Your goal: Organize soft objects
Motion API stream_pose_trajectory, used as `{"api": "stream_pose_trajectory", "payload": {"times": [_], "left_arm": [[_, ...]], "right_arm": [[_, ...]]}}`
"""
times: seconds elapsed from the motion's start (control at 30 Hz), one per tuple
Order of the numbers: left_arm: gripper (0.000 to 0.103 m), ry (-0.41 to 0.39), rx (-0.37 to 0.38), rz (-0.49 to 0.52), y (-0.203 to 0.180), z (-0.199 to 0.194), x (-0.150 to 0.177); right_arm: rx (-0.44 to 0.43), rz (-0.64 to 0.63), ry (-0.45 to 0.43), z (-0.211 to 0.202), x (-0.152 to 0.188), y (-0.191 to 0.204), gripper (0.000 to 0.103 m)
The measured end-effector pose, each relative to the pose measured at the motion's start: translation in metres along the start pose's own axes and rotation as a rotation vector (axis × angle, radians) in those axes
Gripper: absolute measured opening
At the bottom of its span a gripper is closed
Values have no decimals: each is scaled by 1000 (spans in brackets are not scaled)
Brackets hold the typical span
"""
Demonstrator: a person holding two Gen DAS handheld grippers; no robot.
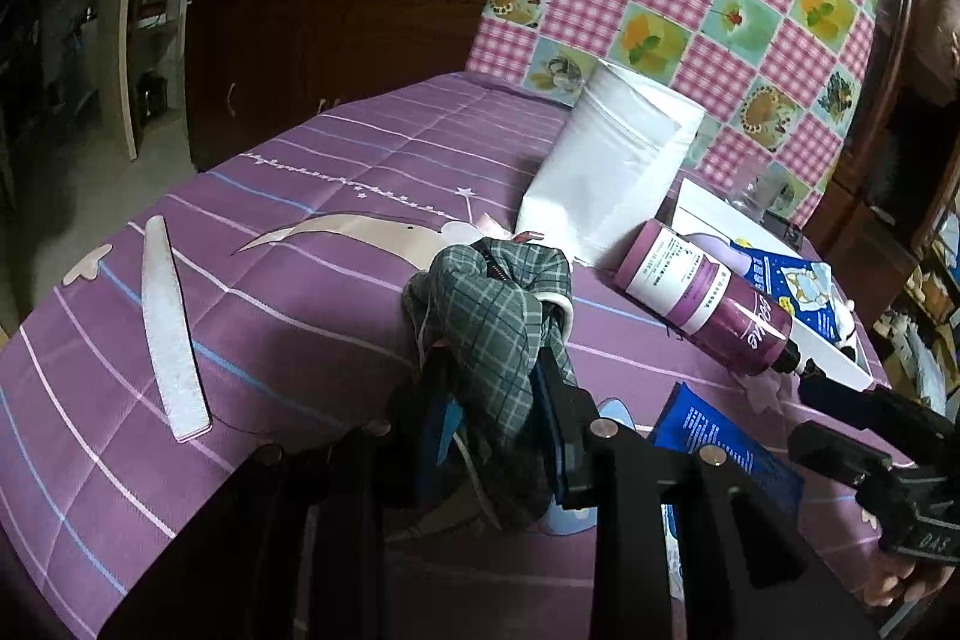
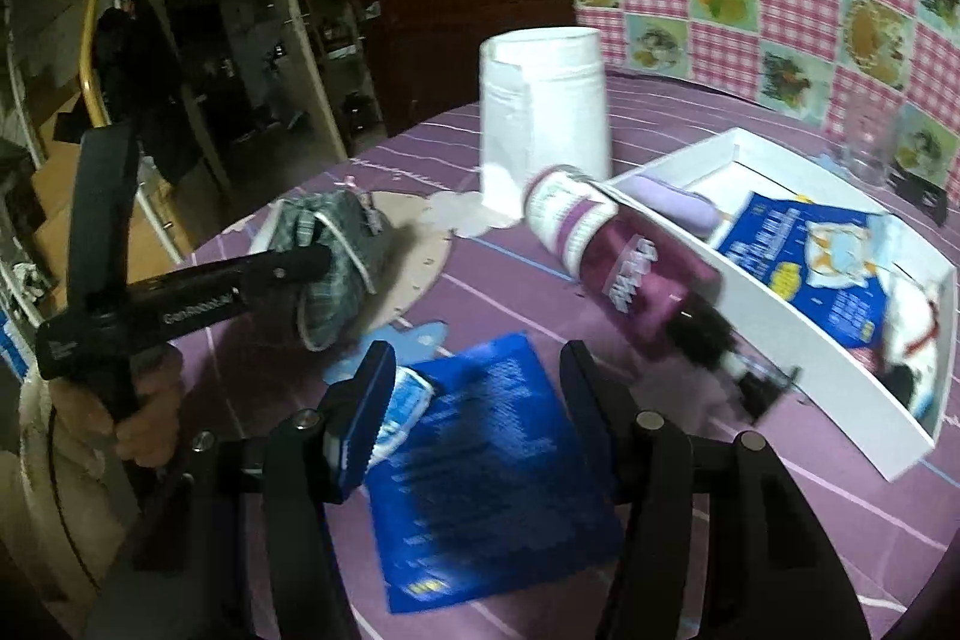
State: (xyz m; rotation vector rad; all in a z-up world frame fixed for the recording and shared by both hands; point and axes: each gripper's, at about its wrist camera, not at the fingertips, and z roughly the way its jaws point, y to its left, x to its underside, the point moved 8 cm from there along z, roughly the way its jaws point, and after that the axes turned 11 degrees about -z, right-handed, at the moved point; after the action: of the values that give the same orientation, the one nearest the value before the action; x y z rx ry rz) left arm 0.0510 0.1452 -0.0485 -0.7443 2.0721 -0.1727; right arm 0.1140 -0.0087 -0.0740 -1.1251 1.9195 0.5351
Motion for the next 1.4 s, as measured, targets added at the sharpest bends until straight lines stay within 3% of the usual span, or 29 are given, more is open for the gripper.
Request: {"api": "stream_pose_trajectory", "payload": {"times": [0.3,0.57,0.63,0.7,0.73,0.8,0.9,1.1,1.4], "left_arm": [[27,7,-3,-27,6,2,-1],[27,6,-16,-36,9,2,0],[27,6,-18,-35,9,2,0],[27,7,-18,-35,9,2,0],[27,7,-18,-34,9,2,1],[27,9,-20,-31,9,2,1],[27,11,-21,-28,9,2,2],[27,12,-20,-28,9,2,2],[27,11,-20,-29,8,2,3]], "right_arm": [[-103,-130,92,31,-2,37,58],[-118,-249,226,65,18,58,58],[-119,-246,207,63,16,57,58],[-109,-237,221,65,18,54,50],[-89,-245,222,66,18,53,40],[-61,-263,227,67,18,51,38],[-60,-257,225,68,18,50,21],[-58,-242,225,66,17,49,11],[-91,-190,184,55,17,47,5]]}}
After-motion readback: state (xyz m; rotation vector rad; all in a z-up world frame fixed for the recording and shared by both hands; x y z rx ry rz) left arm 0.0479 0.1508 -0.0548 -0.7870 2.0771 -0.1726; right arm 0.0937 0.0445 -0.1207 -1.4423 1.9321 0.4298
